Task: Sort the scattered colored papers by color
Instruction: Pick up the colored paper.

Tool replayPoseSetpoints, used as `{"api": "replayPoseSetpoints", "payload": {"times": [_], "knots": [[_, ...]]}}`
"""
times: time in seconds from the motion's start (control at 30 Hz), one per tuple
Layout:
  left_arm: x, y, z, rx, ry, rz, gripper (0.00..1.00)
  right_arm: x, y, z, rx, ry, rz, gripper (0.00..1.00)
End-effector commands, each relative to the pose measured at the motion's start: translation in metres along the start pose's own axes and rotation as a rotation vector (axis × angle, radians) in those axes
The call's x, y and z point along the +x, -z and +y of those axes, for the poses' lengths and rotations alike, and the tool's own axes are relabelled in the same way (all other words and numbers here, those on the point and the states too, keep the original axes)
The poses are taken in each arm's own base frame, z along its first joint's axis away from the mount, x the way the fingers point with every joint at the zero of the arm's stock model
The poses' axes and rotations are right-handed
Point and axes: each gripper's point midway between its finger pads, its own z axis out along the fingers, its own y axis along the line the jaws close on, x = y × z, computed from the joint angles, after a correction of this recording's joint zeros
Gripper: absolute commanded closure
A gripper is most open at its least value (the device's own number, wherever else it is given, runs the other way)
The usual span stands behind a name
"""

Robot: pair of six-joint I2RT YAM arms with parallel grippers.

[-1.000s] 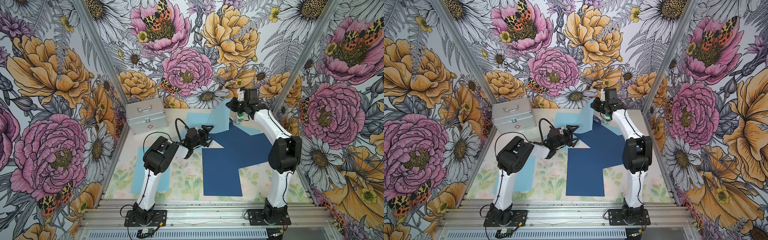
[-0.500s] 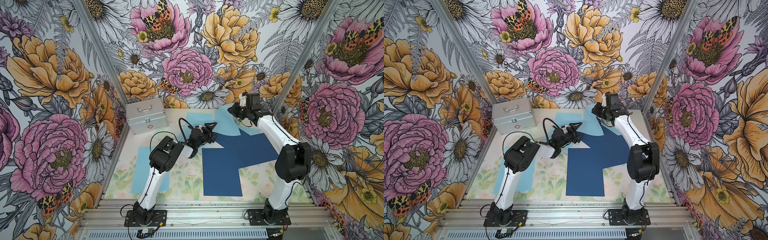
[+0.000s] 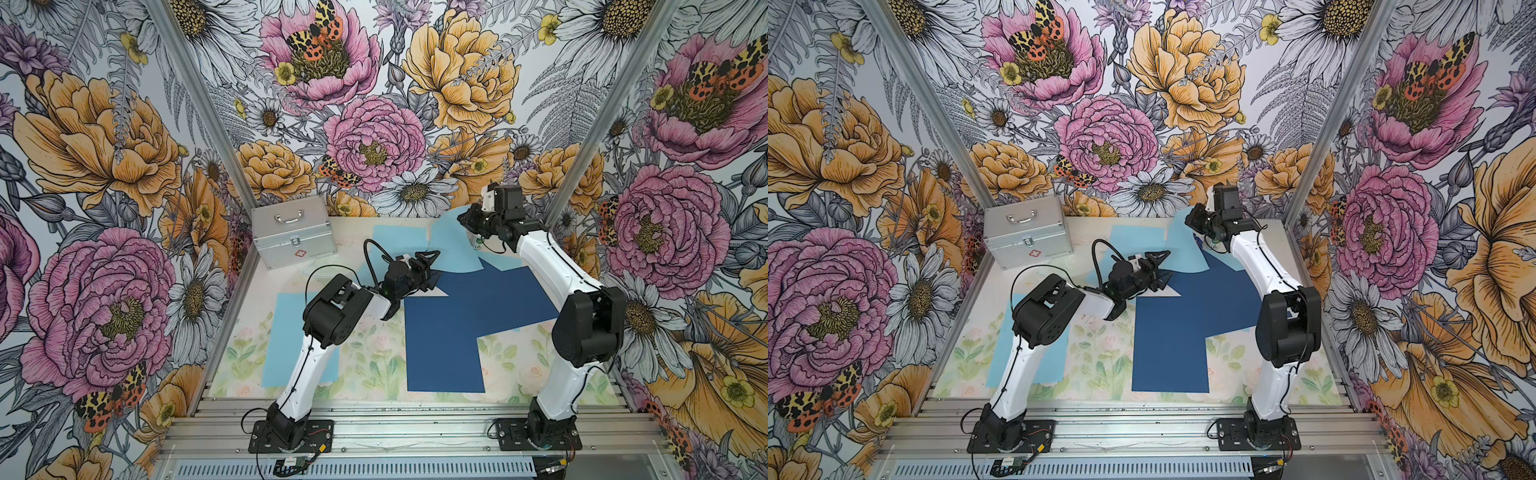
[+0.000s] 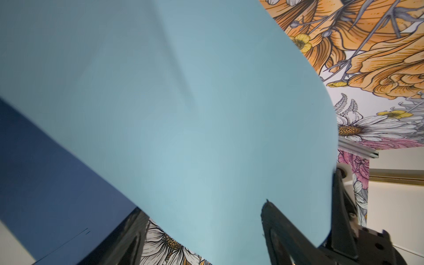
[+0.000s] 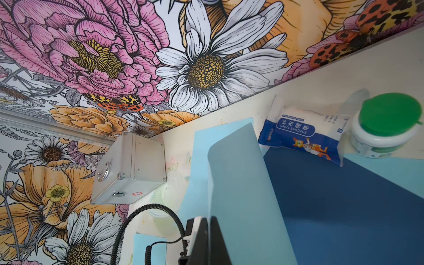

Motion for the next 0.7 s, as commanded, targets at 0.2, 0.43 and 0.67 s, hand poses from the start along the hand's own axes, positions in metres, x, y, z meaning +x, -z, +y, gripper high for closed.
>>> {"api": "replayPoseSetpoints", "payload": {"times": [0.2, 0.43, 0.67], "knots": [[-0.001, -0.005, 0.016, -0.007, 0.020, -0.024, 0.20, -0.029, 0.030, 0.024, -0.042, 0.013, -0.105, 1.00], [0.002, -0.012, 0.010, 0.036, 0.051, -0.016, 0.20, -0.022, 0.032, 0.013, -0.011, -0.002, -0.104, 1.00], [0.004, -0.012, 0.005, 0.082, 0.075, -0.055, 0.20, -0.016, 0.034, -0.001, 0.032, -0.007, -0.107, 1.00]]}}
